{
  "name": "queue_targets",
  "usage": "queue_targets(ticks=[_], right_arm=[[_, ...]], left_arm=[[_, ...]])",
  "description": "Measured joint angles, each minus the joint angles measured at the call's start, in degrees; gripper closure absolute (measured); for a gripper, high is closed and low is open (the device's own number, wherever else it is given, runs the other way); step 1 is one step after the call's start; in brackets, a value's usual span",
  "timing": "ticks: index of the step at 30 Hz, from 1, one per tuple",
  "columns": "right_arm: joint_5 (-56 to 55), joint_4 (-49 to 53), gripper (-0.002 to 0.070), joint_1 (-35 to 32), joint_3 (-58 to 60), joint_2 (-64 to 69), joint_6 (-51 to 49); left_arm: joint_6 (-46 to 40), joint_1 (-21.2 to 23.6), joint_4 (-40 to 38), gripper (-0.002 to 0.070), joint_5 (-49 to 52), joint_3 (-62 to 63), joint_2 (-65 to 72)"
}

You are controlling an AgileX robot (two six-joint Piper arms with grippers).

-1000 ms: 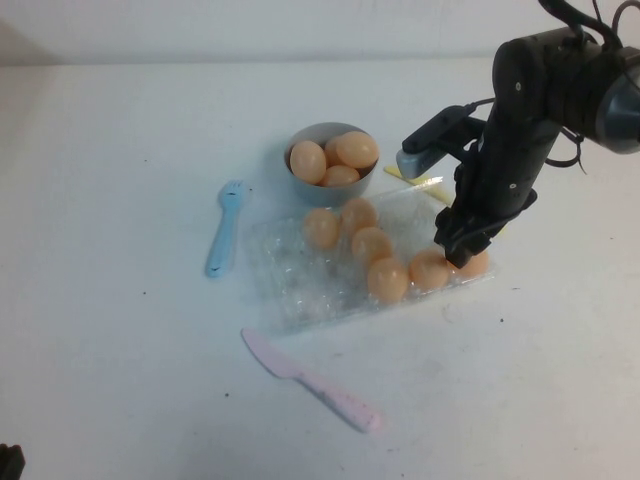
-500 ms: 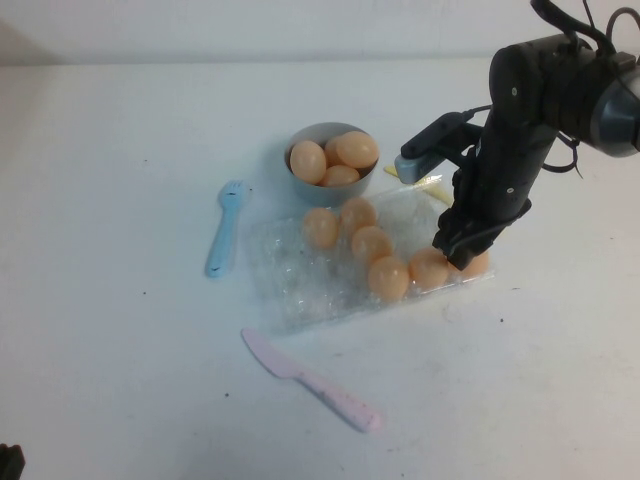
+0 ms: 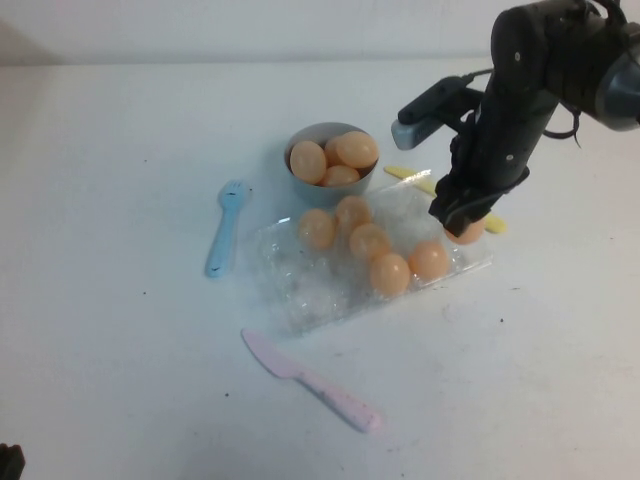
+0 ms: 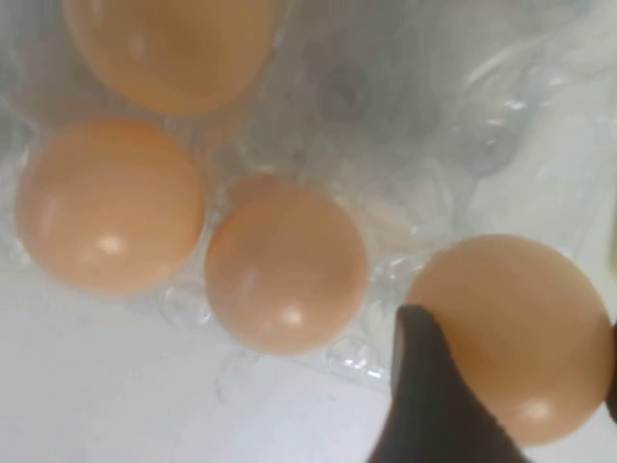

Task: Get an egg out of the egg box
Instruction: Pick up the egg from the plastic box, then place the egg in the bowl

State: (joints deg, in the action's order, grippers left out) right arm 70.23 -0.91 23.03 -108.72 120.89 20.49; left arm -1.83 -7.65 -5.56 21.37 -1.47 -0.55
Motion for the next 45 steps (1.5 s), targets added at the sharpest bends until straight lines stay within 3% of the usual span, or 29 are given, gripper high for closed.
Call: queue_targets(ticks=[14, 24, 31, 45], right_arm=[[0.7, -3.7, 0.0353, 0.0, -12.1, -1.6, -1.2], [-18.1, -15.8, 0.0353, 0.0, -17.5, 1.1, 1.0], [-22.4, -21.9, 0.0355, 1.1, -23.7, 8.9, 6.2], [-25.5, -20.9, 0.0356, 2.4, -33.7, 20.1, 12.2]], left_arm=[[0.0, 0.0, 0.0, 0.0679, 0.0, 0.0, 0.0], [0.0, 0.0, 0.0, 0.0678, 0.0, 0.0, 0.0], [0.0, 0.0, 0.0, 0.0679, 0.0, 0.0, 0.0], [0.0, 0.0, 0.0, 0.0679, 0.0, 0.0, 0.0]])
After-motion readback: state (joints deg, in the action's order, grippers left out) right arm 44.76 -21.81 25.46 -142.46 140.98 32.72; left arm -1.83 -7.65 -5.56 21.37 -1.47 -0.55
